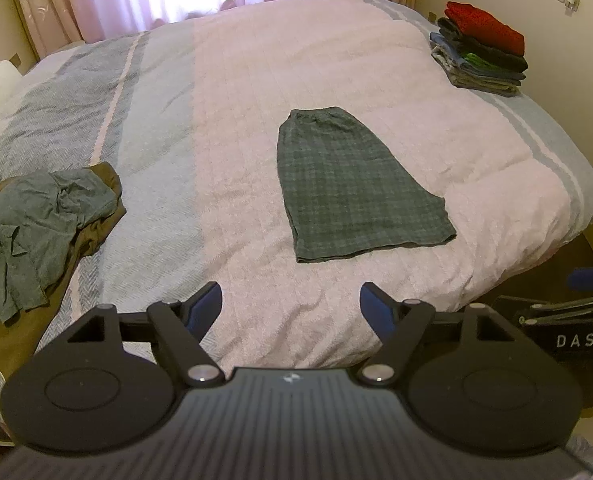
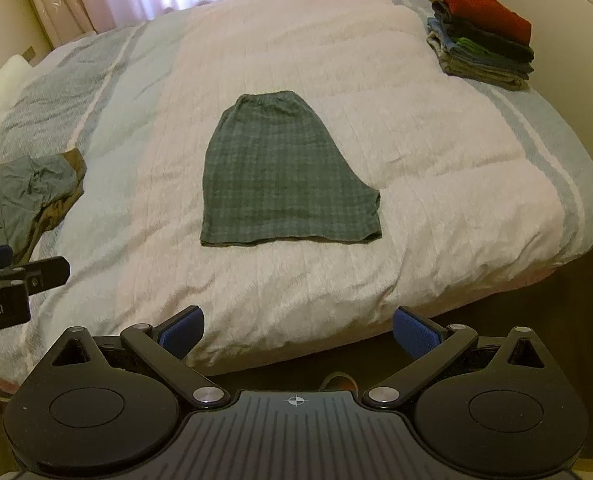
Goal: Fold clothes
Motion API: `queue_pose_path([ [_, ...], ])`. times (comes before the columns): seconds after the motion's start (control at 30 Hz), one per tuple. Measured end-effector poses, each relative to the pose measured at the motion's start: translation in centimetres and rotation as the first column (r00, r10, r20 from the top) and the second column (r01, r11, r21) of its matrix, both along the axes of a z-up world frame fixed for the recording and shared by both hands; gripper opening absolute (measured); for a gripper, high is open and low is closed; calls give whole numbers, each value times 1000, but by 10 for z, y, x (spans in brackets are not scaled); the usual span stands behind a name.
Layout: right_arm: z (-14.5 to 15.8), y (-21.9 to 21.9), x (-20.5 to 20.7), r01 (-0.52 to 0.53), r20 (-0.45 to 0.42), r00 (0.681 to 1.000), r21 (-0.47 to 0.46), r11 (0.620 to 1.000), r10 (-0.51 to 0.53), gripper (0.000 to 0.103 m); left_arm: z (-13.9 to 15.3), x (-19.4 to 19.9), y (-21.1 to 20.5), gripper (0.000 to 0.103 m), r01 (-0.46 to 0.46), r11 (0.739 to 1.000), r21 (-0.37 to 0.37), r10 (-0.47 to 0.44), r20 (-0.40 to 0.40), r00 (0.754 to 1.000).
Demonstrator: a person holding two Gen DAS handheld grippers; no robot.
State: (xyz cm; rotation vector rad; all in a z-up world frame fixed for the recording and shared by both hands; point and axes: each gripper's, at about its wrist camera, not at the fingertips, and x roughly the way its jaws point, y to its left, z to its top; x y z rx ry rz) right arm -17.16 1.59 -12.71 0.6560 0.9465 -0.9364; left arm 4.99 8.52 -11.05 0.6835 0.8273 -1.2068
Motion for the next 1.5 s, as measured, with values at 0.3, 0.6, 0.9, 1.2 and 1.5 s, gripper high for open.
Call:
queue_pose_path([
  [0.3, -1, -6, -2, 10, -4, 1000, 8, 1000, -10, 103, -4, 4, -5, 73, -6, 1000, 10, 6, -5, 1000],
  [0.6, -4, -26, -12, 36, -20, 999, 33, 999, -36, 103, -10, -8, -24, 75, 27, 999, 43, -27, -20, 999],
  [0.9, -16, -79, -2, -28, -26, 999, 57, 998, 30, 103, -22, -5, -61, 75, -23, 996, 83, 25, -26, 999],
  [1.2, -26, -153, 6, -100, -32, 994, 77, 992, 103, 103, -32, -6, -123, 75, -86, 991, 106, 90, -33, 995],
  [1.5, -41, -205, 5, -176, -18, 984, 104, 979, 178, 103, -45, -5, -163, 75, -189, 972, 138, 196, -45, 979],
])
